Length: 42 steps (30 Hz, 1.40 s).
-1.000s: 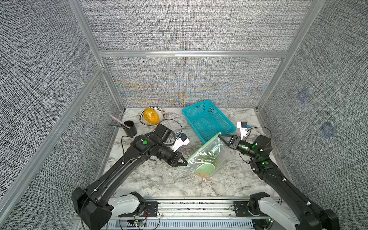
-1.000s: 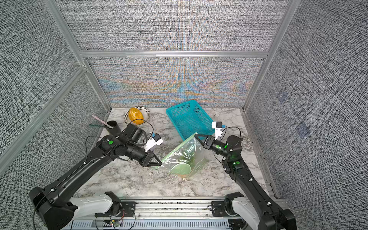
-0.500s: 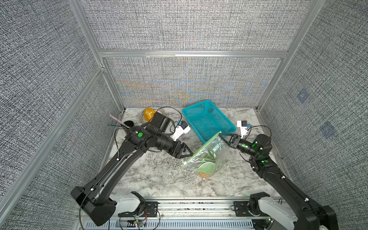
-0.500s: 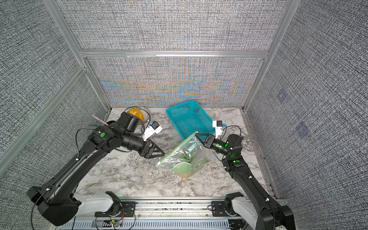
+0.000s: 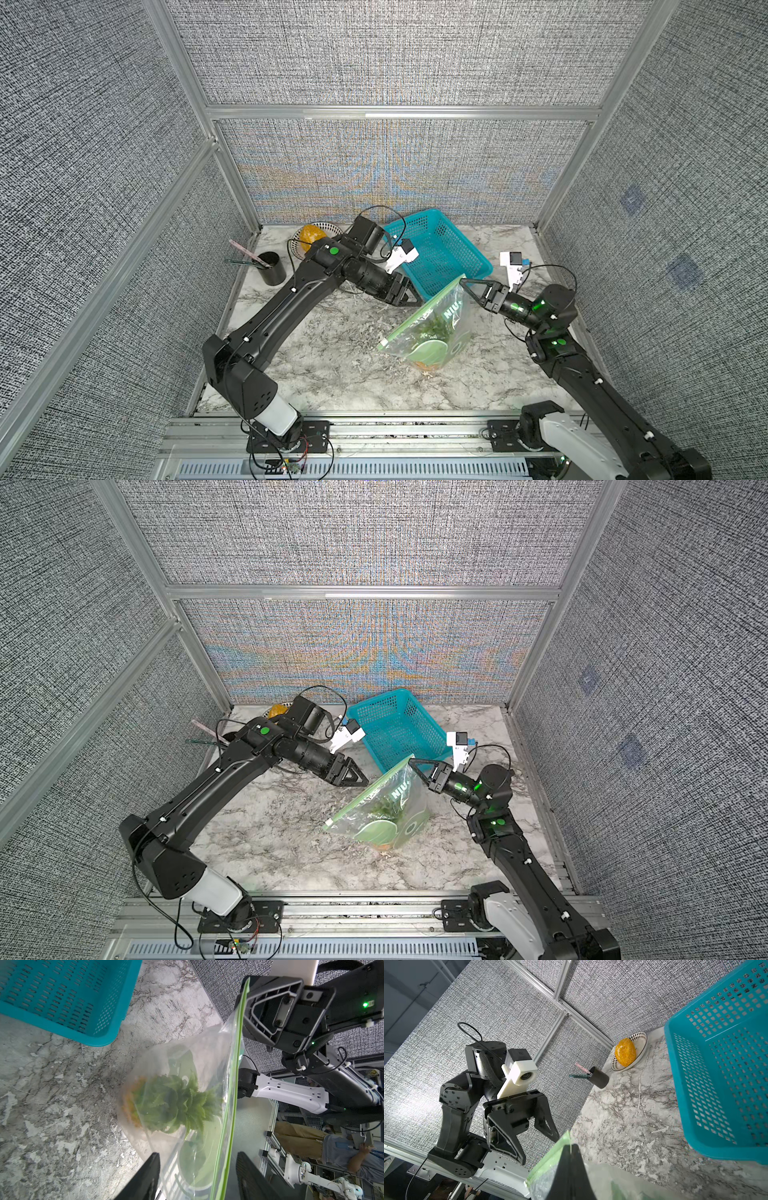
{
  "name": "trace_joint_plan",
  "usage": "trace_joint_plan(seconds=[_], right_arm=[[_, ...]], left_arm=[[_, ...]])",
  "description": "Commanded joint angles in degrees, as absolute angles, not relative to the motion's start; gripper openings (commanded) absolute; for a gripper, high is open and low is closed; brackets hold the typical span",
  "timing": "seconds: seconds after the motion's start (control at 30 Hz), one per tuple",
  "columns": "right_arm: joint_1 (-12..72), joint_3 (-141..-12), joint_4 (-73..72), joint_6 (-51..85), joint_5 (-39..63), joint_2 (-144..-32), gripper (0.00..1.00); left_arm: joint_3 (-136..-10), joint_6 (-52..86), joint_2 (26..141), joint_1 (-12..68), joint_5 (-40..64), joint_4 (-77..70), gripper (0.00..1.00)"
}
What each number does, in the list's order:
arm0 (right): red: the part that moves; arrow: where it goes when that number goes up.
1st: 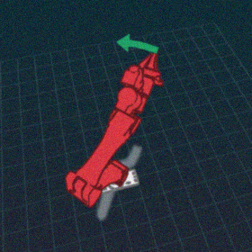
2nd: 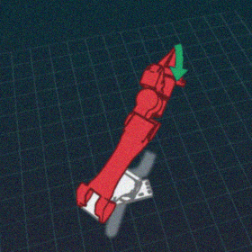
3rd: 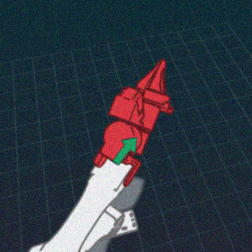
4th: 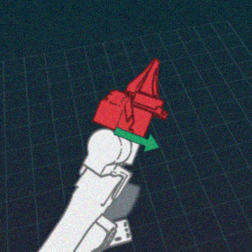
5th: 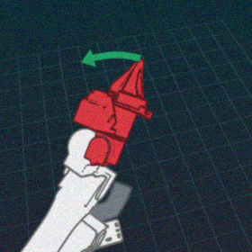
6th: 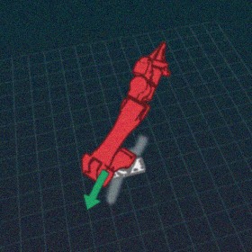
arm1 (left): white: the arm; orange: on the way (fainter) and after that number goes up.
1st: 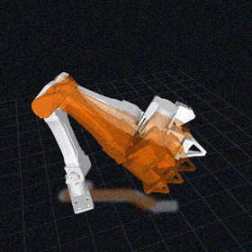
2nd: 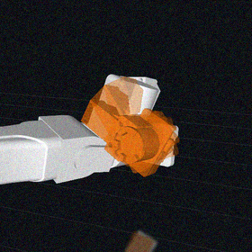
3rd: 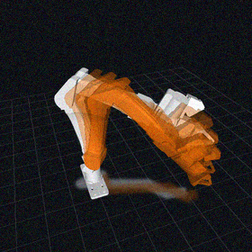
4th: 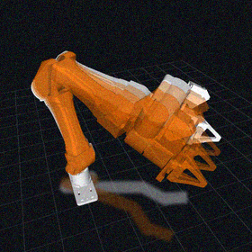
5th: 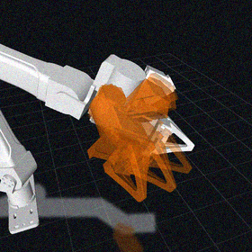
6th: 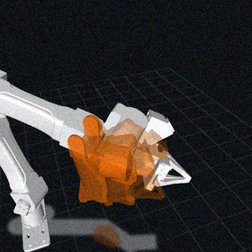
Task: Open the zip-top bag and take out the pineapple
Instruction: Unzip the zipper on the zipper food storage bag, then open the zipper of the food storage bag at the center of the board.
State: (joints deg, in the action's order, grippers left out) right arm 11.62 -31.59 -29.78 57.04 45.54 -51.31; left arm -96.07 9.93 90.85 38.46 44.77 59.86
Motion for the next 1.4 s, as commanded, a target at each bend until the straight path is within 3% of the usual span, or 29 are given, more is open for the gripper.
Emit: trace_joint_plan(seconds=[0.0, 0.23, 0.37, 0.5, 0.6, 0.67, 0.73, 0.83, 1.17, 1.27, 1.37], right_arm=[[11.7, -32.3, -30.6, 56.8, 45.1, -51.2, 0.0], [11.7, -34.4, -32.0, 57.2, 45.1, -52.2, 0.0], [11.7, -35.9, -30.6, 56.7, 44.9, -52.2, 0.0], [11.8, -35.8, -27.9, 54.7, 43.7, -51.2, 0.0], [11.8, -35.2, -26.9, 54.3, 42.9, -50.3, 0.13], [11.7, -35.6, -25.3, 53.9, 42.5, -50.0, 0.3], [11.7, -36.1, -23.8, 53.1, 42.4, -49.9, 0.43], [11.7, -36.5, -22.6, 52.6, 42.4, -50.0, 0.51], [12.4, -36.7, -24.2, 53.8, 42.2, -51.6, 0.56], [14.0, -36.8, -25.6, 54.5, 41.9, -52.9, 0.57], [17.2, -37.1, -26.4, 54.8, 40.9, -55.0, 0.6]], left_arm=[[-95.8, 10.3, 91.0, 39.8, 45.6, 59.7, 0.6], [-92.9, 11.3, 91.6, 43.8, 43.8, 59.5, 0.53], [-91.6, 12.4, 92.0, 45.7, 43.9, 57.4, 0.42], [-92.6, 12.9, 93.0, 47.0, 43.6, 56.7, 0.19], [-94.4, 12.2, 93.4, 46.9, 40.2, 58.4, 0.06], [-96.7, 10.8, 93.8, 46.7, 36.2, 61.7, 0.01], [-99.6, 9.1, 94.2, 46.1, 31.9, 66.2, 0.0], [-103.2, 7.4, 94.4, 44.3, 27.0, 72.3, 0.0], [-114.1, 2.9, 91.5, 40.4, -4.2, 84.2, 0.0], [-115.7, 3.0, 92.3, 39.6, -5.9, 84.1, 0.0], [-114.1, 4.7, 93.7, 39.7, -1.0, 83.2, 0.0]])
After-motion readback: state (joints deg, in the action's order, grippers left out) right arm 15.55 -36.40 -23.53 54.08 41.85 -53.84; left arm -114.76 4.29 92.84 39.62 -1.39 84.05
